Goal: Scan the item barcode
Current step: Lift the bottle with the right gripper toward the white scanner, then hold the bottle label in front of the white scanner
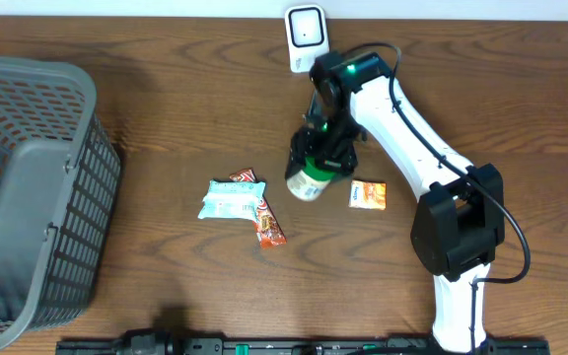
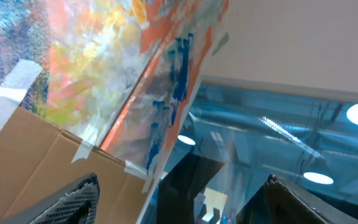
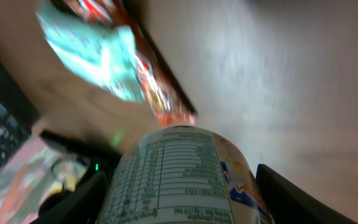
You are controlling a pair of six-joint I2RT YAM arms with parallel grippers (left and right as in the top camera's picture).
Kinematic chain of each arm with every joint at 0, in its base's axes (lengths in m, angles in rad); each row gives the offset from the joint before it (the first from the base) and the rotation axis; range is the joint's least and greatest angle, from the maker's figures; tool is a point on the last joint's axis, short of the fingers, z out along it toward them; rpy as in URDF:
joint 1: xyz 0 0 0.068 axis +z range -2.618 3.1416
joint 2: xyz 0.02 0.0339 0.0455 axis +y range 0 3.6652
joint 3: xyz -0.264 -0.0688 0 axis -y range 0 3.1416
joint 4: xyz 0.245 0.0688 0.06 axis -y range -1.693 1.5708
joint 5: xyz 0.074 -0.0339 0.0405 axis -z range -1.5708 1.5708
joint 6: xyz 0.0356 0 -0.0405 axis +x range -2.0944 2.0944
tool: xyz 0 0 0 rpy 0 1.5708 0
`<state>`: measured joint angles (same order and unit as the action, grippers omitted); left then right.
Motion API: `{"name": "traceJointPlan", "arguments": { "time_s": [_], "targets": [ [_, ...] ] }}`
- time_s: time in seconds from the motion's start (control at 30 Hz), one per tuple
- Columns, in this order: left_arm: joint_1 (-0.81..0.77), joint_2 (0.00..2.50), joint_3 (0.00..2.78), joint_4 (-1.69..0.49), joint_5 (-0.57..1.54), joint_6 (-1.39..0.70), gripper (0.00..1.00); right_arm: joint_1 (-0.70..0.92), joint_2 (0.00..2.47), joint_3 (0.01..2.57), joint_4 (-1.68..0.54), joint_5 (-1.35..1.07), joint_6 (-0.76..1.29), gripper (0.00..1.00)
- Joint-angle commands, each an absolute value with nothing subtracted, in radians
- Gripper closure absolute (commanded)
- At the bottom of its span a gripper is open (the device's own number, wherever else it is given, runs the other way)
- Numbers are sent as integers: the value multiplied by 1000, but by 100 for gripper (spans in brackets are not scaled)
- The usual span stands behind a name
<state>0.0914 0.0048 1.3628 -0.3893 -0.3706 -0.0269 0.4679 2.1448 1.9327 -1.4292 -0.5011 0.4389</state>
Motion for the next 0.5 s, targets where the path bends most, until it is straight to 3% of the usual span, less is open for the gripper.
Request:
{"name": "traceJointPlan", "arguments": {
  "time_s": [0.0,0.2,0.47],
  "targets": [
    [96,4,1359,-408,-352,-31,15,464,2138,2049,-1375,-374,432,63],
    [96,4,1359,-477,-351,-32,15,466,2138,2229,-1236,-111,402,66],
    [95,4,1359,-514,-351,-32,15,470,2140,2194,-891,300,378,63]
  ]
}}
